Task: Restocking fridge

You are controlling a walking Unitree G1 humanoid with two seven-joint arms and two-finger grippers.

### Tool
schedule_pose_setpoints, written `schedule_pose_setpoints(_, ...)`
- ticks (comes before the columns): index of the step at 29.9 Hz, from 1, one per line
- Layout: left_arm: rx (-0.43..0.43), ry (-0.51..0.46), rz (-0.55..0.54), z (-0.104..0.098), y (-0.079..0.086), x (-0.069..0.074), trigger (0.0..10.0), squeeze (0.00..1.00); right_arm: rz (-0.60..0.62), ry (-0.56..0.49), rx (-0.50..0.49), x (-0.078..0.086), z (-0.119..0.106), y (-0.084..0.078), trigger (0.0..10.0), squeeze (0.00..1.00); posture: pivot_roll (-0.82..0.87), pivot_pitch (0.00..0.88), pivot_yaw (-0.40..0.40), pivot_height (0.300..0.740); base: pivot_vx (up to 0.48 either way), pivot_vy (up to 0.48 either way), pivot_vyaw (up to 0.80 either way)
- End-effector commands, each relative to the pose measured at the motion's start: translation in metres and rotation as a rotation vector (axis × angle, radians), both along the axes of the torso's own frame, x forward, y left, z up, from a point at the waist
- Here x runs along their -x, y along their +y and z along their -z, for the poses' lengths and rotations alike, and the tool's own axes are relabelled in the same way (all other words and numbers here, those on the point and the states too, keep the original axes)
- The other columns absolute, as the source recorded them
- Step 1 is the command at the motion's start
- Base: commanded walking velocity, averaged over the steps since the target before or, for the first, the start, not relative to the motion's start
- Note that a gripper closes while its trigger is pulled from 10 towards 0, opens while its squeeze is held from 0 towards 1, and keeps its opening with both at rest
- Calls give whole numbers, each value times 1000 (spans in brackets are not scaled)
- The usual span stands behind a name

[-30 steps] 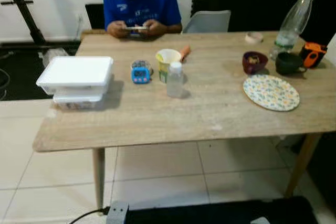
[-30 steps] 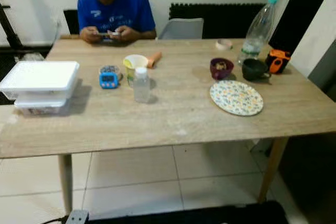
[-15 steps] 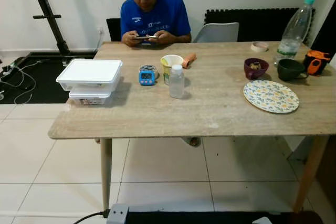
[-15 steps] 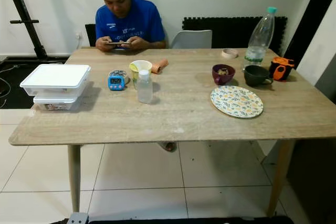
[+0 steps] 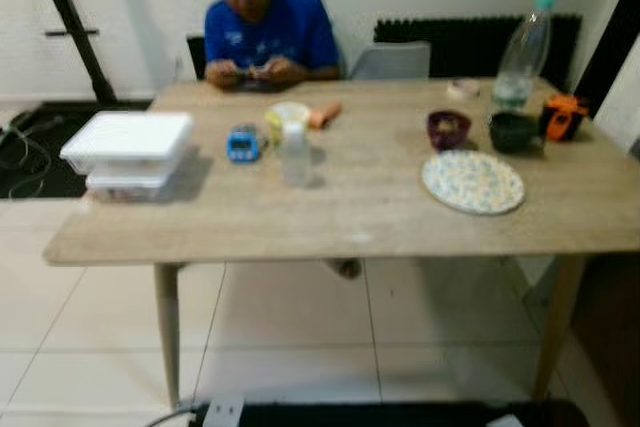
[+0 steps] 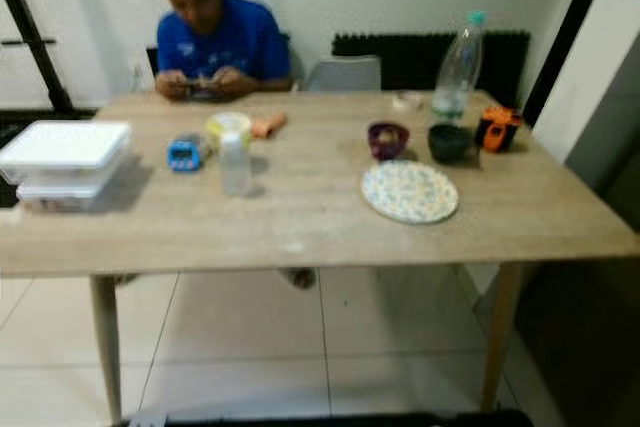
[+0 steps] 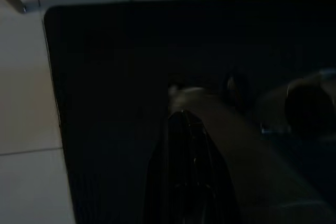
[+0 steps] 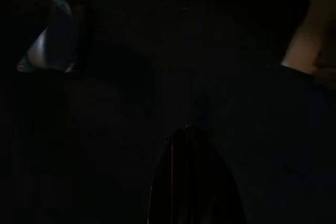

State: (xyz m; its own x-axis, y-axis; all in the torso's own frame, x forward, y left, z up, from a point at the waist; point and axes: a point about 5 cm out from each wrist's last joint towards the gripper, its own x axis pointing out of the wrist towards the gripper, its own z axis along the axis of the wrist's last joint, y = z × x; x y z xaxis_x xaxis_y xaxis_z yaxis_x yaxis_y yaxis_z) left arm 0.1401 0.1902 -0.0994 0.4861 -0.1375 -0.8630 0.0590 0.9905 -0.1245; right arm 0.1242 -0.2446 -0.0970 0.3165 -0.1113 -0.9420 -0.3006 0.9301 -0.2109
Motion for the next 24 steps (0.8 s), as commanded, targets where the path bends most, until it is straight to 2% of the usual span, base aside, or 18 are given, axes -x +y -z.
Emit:
schedule_pose_setpoints(1, 2, 12, -12, 2, -1, 4, 10000, 0, -6, 1, -8, 0, 1, 3, 10000, 0, -80, 24, -14, 740, 0, 0, 0)
schedule_pose_setpoints(7, -1, 16, 10, 2, -2, 4, 10000, 0, -7, 0, -8, 0, 1, 4, 10000, 0, -81, 23, -15, 740, 0, 0, 0)
schedule_pose_setpoints(10, -10, 26, 57, 2, -3, 6, 10000, 0, -9, 1, -6, 0, 1, 4, 10000, 0, -80, 19, -15, 740, 0, -466, 0)
schedule_pose_setpoints(16, -15, 20, 21, 2, -2, 6, 10000, 0, -13, 1, -6, 0, 1, 3, 10000, 0, -80, 17, -14, 740, 0, -465, 0)
schedule_pose_setpoints(21, -35, 11, -9, 2, 1, 4, 10000, 0, -15, 2, -5, 0, 1, 2, 10000, 0, -80, 17, -14, 740, 0, 0, 0)
schedule_pose_setpoints(24, -48, -25, -84, -2, 8, -3, 10000, 0, -15, 1, -4, 0, 0, 2, 10000, 0, -80, 17, -14, 740, 0, 0, 0)
